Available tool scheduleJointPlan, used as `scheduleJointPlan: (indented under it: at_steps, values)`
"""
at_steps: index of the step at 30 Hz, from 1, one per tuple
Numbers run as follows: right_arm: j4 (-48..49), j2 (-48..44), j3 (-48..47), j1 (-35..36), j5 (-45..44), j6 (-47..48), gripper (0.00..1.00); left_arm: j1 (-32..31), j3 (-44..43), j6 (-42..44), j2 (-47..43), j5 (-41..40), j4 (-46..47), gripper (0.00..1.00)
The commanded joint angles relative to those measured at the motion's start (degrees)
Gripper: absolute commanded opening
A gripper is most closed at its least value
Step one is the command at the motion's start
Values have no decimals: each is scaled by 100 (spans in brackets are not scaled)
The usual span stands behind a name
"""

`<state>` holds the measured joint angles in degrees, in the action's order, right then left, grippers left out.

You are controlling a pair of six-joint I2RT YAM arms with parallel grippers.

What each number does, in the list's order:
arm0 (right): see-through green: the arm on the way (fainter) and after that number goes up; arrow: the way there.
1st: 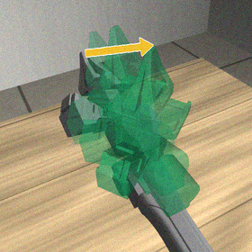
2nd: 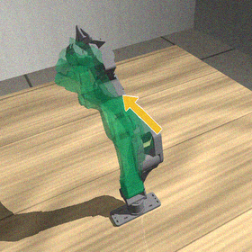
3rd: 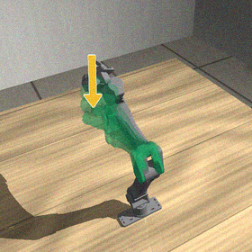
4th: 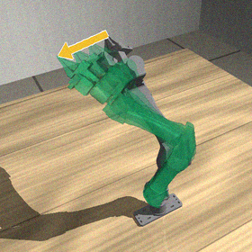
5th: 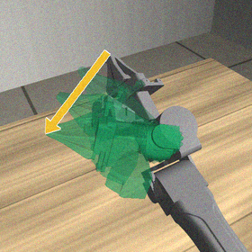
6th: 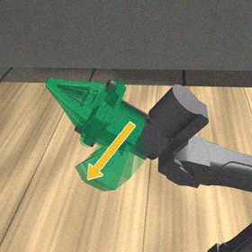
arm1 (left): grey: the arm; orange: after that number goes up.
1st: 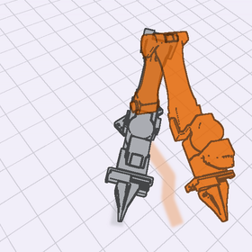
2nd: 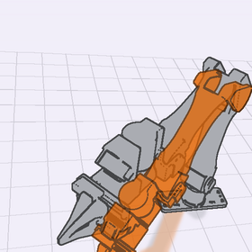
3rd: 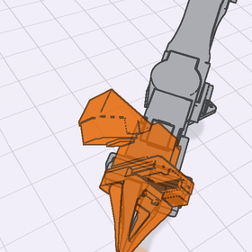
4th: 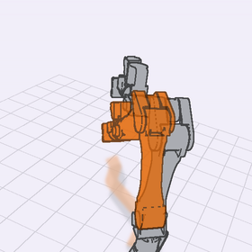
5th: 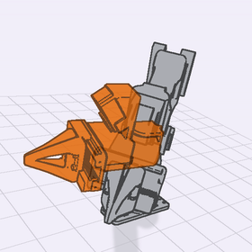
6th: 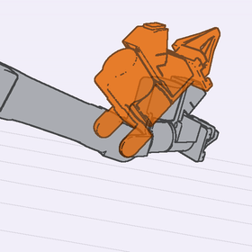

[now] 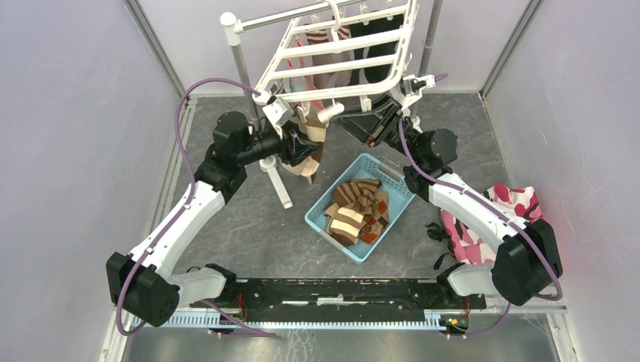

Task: Remove the socks clipped to the hanger
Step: Remove the sock from the hanger.

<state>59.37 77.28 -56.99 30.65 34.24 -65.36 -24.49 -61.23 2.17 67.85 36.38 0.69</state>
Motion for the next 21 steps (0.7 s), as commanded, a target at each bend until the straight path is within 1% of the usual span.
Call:
scheduleJointPlan:
  at_steps: [1,2,3,4,5,7,10,13,15,19,21]
  values:
    - [218,90,-151,74,586,-14,43,6,131,-548,-381,216,257,44]
    - [194,95,-131,69,589,45,45,-4,151,-589,-419,207,283,36]
    - [138,79,-99,68,590,135,46,3,163,-640,-443,192,323,30]
    - [54,65,-62,73,592,251,47,1,171,-684,-473,179,350,26]
    - [-77,24,-22,72,582,369,48,2,168,-736,-485,169,379,24]
    - [-401,-69,86,70,560,711,50,5,160,-789,-504,173,403,23]
    - [-1099,-292,375,89,322,1530,52,4,143,-817,-532,192,422,21]
    - [-1612,-374,617,147,-69,2377,55,0,98,-786,-541,214,436,14]
    - [-1675,-301,710,198,-162,2621,56,2,58,-787,-544,279,428,12]
    - [-1363,-105,788,438,-151,2781,57,4,11,-821,-570,286,391,11]
    - [-1474,-13,694,619,-167,3018,58,-7,-2,-861,-595,299,375,11]
